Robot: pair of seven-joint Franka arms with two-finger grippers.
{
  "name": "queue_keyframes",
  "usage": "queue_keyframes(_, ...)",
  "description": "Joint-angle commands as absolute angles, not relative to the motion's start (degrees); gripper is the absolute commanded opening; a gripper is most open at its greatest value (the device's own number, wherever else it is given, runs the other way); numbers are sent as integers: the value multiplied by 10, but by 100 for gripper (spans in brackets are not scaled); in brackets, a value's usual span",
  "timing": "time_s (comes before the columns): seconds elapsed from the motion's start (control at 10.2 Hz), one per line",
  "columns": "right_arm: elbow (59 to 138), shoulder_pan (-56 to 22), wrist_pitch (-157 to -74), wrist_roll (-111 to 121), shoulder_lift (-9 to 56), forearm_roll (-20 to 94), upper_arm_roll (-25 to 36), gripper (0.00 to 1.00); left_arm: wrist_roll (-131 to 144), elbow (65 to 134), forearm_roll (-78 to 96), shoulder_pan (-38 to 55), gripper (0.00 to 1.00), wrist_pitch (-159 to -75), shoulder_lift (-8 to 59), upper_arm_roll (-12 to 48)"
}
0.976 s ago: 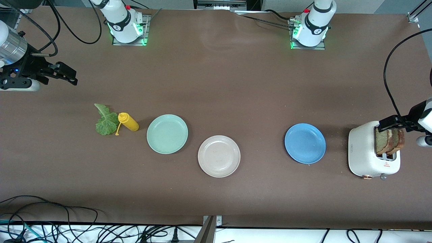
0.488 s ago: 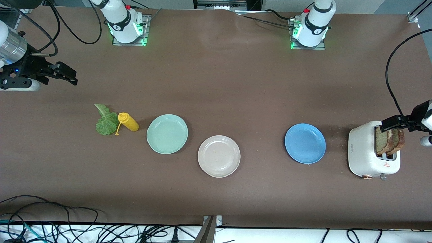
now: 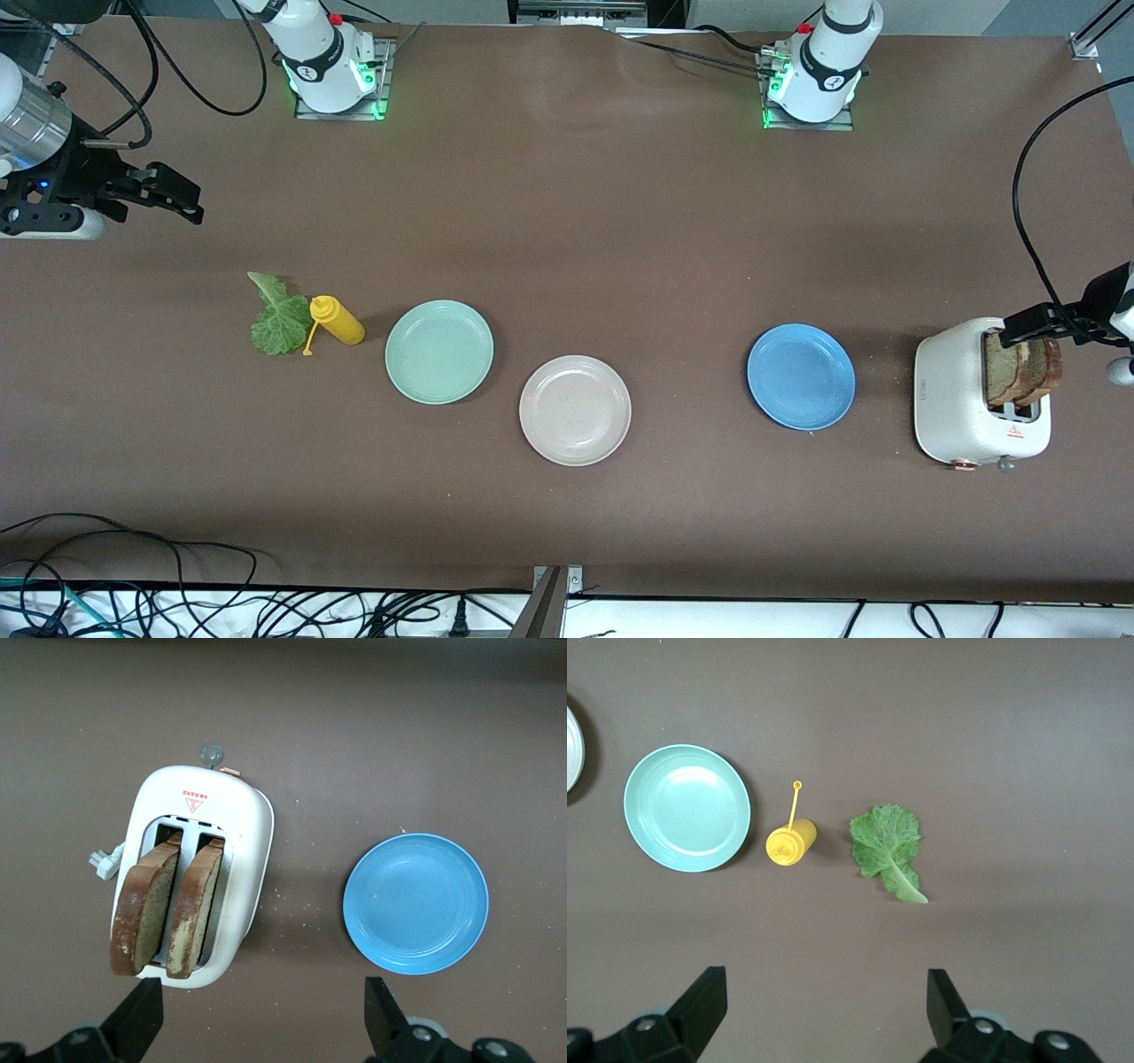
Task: Make sandwich on beige plate with both arms
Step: 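Lower the left gripper onto the outer toast slice in the toaster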
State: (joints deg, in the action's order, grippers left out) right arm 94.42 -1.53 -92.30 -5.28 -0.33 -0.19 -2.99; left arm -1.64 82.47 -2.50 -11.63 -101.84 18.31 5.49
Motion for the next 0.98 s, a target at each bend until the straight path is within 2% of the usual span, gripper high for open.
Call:
queue_keyframes(0.0,933,-17,-922,-55,2,-3,-29,100,3,817,-39,-113,100,-1016,174,59)
queue_keyframes(0.29,933,-17,-922,-55,2,-3,-28,100,-3,817,-36,-112,100,-984,160,66)
queue_keyframes(0.49,933,-17,-922,-55,2,-3,-29,100,-2,819,-40,-106,100,-983,164,92)
queue_keyframes(0.88,933,-17,-922,-55,2,-3,-29,100,-5,817,-38,-111,100,-983,163,99)
